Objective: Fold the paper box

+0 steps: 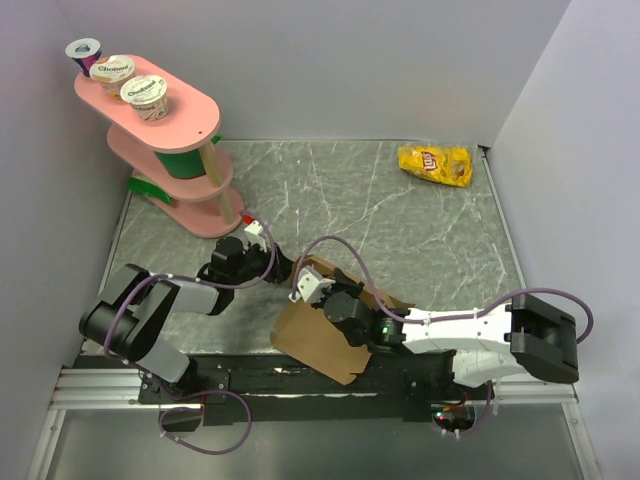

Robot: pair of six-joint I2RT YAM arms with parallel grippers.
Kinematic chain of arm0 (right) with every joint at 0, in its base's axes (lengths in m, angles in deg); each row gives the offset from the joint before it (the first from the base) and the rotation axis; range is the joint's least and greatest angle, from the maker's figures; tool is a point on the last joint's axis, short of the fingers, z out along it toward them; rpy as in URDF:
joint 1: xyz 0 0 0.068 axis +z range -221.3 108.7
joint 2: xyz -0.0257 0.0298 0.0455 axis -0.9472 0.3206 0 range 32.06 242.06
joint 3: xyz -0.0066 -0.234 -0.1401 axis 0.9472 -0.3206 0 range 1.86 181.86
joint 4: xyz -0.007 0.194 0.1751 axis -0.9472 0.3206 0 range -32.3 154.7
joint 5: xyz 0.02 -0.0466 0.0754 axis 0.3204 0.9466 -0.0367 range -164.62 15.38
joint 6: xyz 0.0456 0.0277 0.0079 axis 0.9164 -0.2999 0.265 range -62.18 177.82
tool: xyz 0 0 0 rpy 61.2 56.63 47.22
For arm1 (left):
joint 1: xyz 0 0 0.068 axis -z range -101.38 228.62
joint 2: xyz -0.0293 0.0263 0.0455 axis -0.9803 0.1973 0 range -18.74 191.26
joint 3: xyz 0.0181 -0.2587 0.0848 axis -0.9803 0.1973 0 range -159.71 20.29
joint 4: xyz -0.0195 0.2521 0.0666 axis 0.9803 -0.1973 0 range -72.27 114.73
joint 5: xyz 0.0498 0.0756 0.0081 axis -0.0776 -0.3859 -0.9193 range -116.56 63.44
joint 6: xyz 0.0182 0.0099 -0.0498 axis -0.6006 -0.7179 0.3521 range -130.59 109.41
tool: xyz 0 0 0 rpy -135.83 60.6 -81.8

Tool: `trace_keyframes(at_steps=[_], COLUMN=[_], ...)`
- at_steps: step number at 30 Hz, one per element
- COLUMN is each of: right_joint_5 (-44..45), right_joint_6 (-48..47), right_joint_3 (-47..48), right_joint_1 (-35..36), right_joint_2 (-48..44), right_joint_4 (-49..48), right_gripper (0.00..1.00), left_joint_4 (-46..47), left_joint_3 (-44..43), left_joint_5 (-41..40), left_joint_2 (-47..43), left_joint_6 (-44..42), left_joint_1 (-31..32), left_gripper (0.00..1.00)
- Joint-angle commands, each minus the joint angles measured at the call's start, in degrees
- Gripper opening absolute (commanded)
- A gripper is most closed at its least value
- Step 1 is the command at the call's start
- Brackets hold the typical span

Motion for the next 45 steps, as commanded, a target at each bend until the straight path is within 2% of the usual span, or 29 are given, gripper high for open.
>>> trace_keyframes(at_steps=[1, 12, 16, 22, 26, 31, 36, 39, 45], right_joint_5=[-2.4, -1.9, -1.3, -1.3, -1.4, -0.7, 0.3, 1.7, 5.4], right_joint_6=[0.4, 0.3, 0.8, 2.4, 3.6, 4.8, 4.4, 3.8, -0.4], right_joint_3=[-2.1, -1.5, -1.5, -0.7, -0.8, -0.8, -0.9, -1.4, -3.5], right_joint_1=[0.4, 1.1, 1.1, 1.1, 1.1, 1.1, 1.1, 1.2, 2.7], right_joint_2=[2.0, 2.6, 4.0, 4.8, 4.5, 4.3, 3.8, 3.3, 2.9], right_joint_4=[0.7, 1.7, 1.3, 2.4, 2.8, 2.8, 2.7, 1.1, -5.7], right_gripper=[0.00, 0.00, 0.00, 0.00, 0.00, 0.00, 0.00, 0.00, 0.00], left_joint_4=[2.4, 9.0, 9.8, 8.1, 2.6, 1.5, 6.2, 7.1, 7.6], left_joint_3=[1.0, 3.5, 3.6, 4.9, 4.4, 1.8, 5.2, 7.0, 10.4], left_joint_5=[-0.1, 1.3, -0.9, -4.0, -5.9, -2.9, -0.8, -2.3, -10.8], left_joint_2=[-2.9, -2.1, -2.8, -7.0, -9.3, -9.8, -8.3, -8.2, -10.6], left_joint_6=[0.5, 2.8, 3.1, 2.1, 0.6, 2.6, 4.7, 5.0, 6.0], left_joint_1=[3.4, 6.1, 8.8, 10.8, 10.8, 10.8, 12.0, 13.1, 14.3], left_gripper=[0.54, 0.52, 0.51, 0.53, 0.54, 0.53, 0.53, 0.52, 0.53])
